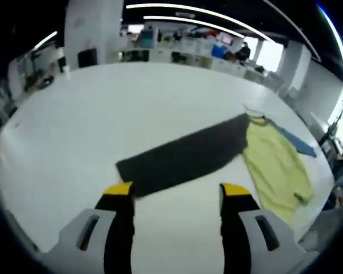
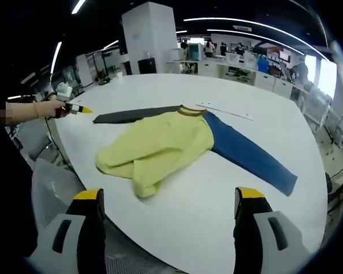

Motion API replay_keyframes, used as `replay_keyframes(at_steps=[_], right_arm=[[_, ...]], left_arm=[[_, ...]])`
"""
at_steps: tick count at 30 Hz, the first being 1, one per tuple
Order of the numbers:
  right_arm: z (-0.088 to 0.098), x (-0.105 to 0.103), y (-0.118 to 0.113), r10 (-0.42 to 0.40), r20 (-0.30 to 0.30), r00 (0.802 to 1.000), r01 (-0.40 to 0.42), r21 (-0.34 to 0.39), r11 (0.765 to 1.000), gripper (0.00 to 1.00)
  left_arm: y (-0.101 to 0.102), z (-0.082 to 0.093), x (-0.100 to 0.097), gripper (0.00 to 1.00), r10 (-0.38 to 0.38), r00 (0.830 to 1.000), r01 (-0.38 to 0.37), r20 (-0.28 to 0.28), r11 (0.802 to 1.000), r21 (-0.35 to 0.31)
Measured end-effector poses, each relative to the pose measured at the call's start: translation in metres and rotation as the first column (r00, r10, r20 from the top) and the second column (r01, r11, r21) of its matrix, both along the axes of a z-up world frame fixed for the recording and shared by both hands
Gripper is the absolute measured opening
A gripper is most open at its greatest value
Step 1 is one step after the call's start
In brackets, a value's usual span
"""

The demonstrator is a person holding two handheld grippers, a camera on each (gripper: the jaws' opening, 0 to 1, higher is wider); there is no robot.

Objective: Fold the garment on the visible template until the final outline fits inside the template.

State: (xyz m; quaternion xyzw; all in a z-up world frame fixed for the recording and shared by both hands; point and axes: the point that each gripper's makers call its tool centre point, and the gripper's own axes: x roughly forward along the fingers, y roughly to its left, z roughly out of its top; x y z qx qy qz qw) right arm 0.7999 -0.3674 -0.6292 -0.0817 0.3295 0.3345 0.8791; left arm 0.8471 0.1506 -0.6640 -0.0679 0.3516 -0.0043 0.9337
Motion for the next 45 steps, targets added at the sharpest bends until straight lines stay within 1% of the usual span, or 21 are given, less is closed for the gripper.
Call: replay_keyframes(at_steps=[5, 6, 8, 9, 10, 13, 16, 17, 20, 24, 29, 31, 33, 35, 39, 40, 42, 43, 45], right_arm=[[0.004, -0.004, -0.004, -0.009, 0.011, 1.000, 0.009, 0.008, 1.000, 0.94], [0.005, -0.005, -0.005, -0.012, 0.012, 1.000, 0.012, 0.009, 1.000, 0.94], [0.006, -0.006, -0.007, -0.018, 0.015, 1.000, 0.017, 0.014, 1.000, 0.94], [0.006, -0.006, -0.008, -0.021, 0.016, 1.000, 0.020, 0.016, 1.000, 0.94], [0.007, -0.007, -0.009, -0.023, 0.017, 1.000, 0.023, 0.018, 1.000, 0.94], [0.007, -0.010, -0.012, -0.032, 0.016, 0.999, 0.032, 0.024, 0.999, 0.94], [0.007, -0.013, -0.016, -0.038, 0.014, 0.999, 0.037, 0.022, 0.999, 0.94], [0.007, -0.013, -0.017, -0.040, 0.014, 0.999, 0.039, 0.022, 0.999, 0.94], [0.008, -0.014, -0.020, -0.045, 0.015, 0.999, 0.044, 0.023, 0.999, 0.94], [0.009, -0.016, -0.025, -0.059, 0.018, 0.998, 0.058, 0.029, 0.998, 0.94], [0.011, -0.017, -0.028, -0.061, 0.019, 0.998, 0.061, 0.029, 0.998, 0.94], [0.012, -0.018, -0.028, -0.059, 0.022, 0.998, 0.058, 0.029, 0.998, 0.94], [0.012, -0.018, -0.028, -0.055, 0.023, 0.998, 0.054, 0.027, 0.998, 0.94], [0.012, -0.020, -0.028, -0.050, 0.022, 0.999, 0.050, 0.024, 0.998, 0.94], [0.012, -0.023, -0.030, -0.048, 0.017, 0.999, 0.047, 0.024, 0.999, 0.94], [0.011, -0.024, -0.030, -0.047, 0.016, 0.999, 0.047, 0.024, 0.999, 0.95], [0.011, -0.026, -0.032, -0.047, 0.013, 0.999, 0.046, 0.023, 0.999, 0.95], [0.010, -0.028, -0.034, -0.048, 0.010, 0.999, 0.048, 0.021, 0.999, 0.95], [0.010, -0.029, -0.038, -0.053, 0.009, 0.999, 0.053, 0.021, 0.998, 0.95]], left_arm=[[-0.025, 0.005, -0.015, 0.61, -0.052, 0.999, 0.052, -0.004, 0.998, -0.034], [-0.026, 0.005, -0.016, 0.63, -0.056, 0.998, 0.056, -0.005, 0.998, -0.038], [-0.042, 0.008, -0.023, 0.65, -0.090, 0.996, 0.089, -0.012, 0.994, -0.064], [-0.047, 0.010, -0.025, 0.66, -0.100, 0.995, 0.099, -0.011, 0.993, -0.069], [-0.054, 0.012, -0.028, 0.66, -0.128, 0.992, 0.127, -0.011, 0.989, -0.071], [-0.066, 0.018, -0.033, 0.69, -0.157, 0.988, 0.156, -0.009, 0.985, -0.077], [-0.082, 0.022, -0.039, 0.73, -0.205, 0.979, 0.202, -0.015, 0.974, -0.106], [-0.089, 0.025, -0.041, 0.74, -0.235, 0.972, 0.233, -0.009, 0.967, -0.103], [-0.101, 0.032, -0.044, 0.75, -0.276, 0.961, 0.276, 0.011, 0.955, -0.113], [-0.117, 0.047, -0.047, 0.75, -0.322, 0.945, 0.327, 0.064, 0.939, -0.105], [-0.128, 0.058, -0.055, 0.82, -0.351, 0.932, 0.358, 0.083, 0.929, -0.091], [-0.131, 0.060, -0.059, 0.83, -0.359, 0.930, 0.365, 0.079, 0.926, -0.098], [-0.133, 0.061, -0.065, 0.85, -0.381, 0.922, 0.386, 0.076, 0.919, -0.080], [-0.134, 0.060, -0.073, 0.87, -0.402, 0.914, 0.405, 0.056, 0.912, -0.059], [-0.139, 0.061, -0.087, 0.92, -0.422, 0.905, 0.425, 0.052, 0.902, -0.079], [-0.140, 0.061, -0.090, 0.93, -0.431, 0.901, 0.433, 0.047, 0.898, -0.075], [-0.143, 0.060, -0.099, 0.98, -0.461, 0.887, 0.463, 0.033, 0.884, -0.068], [-0.144, 0.060, -0.103, 0.99, -0.473, 0.880, 0.474, 0.024, 0.878, -0.065], [-0.146, 0.059, -0.112, 0.99, -0.506, 0.863, 0.505, 0.000, 0.861, -0.065]])
